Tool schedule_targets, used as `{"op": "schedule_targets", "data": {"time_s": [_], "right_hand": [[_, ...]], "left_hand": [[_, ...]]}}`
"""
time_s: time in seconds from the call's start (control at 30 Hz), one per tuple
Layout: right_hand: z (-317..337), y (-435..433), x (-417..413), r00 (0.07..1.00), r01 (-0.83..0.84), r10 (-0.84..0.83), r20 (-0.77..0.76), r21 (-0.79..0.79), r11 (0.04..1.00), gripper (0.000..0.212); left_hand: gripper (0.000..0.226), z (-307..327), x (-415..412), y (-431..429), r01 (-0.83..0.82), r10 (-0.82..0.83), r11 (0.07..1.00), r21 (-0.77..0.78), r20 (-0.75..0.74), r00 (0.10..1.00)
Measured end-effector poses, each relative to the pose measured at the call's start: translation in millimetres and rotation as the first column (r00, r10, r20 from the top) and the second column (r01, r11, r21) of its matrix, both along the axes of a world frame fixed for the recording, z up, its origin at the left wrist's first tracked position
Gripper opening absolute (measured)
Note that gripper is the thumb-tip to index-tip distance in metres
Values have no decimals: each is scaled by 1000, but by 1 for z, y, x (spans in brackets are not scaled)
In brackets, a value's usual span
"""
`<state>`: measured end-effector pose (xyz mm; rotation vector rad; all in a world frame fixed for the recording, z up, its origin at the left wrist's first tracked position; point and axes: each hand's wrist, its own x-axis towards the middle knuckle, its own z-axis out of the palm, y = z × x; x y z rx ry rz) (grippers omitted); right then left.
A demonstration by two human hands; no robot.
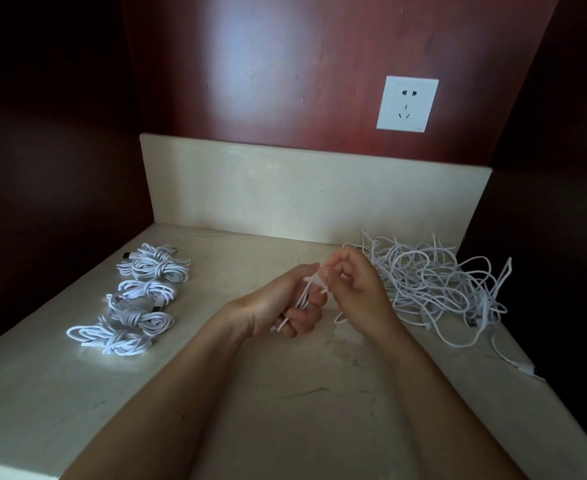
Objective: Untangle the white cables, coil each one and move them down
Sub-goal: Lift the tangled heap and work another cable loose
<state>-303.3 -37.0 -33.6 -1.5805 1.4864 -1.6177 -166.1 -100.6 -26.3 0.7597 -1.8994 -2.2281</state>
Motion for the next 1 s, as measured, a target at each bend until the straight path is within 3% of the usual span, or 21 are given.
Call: {"op": "schedule_targets", "data": {"time_s": [0.07,0.13,0.2,0.3,0.43,0.6,0.7,0.87,1.0], "right_hand": [[0,-1,-1,992,-43,38,124,40,998,21],[2,-1,-2,968,-89,74,239,52,995,20],[4,0,-2,959,-101,83,273,55,993,17],[3,1,-3,977,-6,-9,215,70,997,15],[-6,2,-2,992,101,-103,-71,-28,994,10],[-15,5,12,856,177,-179,-485,-50,983,6],[-15,5,16,797,125,-119,-592,-30,992,9],[-20,3,18,682,36,-3,-731,30,999,10],[-21,0,10,673,6,13,-739,24,1000,27]], "left_hand": [[46,-1,0,6,9,-9,994,-104,-4,1000],[48,-1,-2,11,-89,79,948,-306,-46,996],[47,0,-4,12,-224,186,855,-468,-126,974],[49,1,-1,3,-441,370,728,-524,-240,897],[50,-1,3,-10,-642,534,629,-438,-356,767],[47,0,2,-14,-683,613,726,-81,-375,695],[45,-1,2,-15,-737,685,676,4,-372,626],[43,2,3,-16,-685,758,636,354,-449,472],[38,8,11,-19,-675,750,643,361,-476,459]]}}
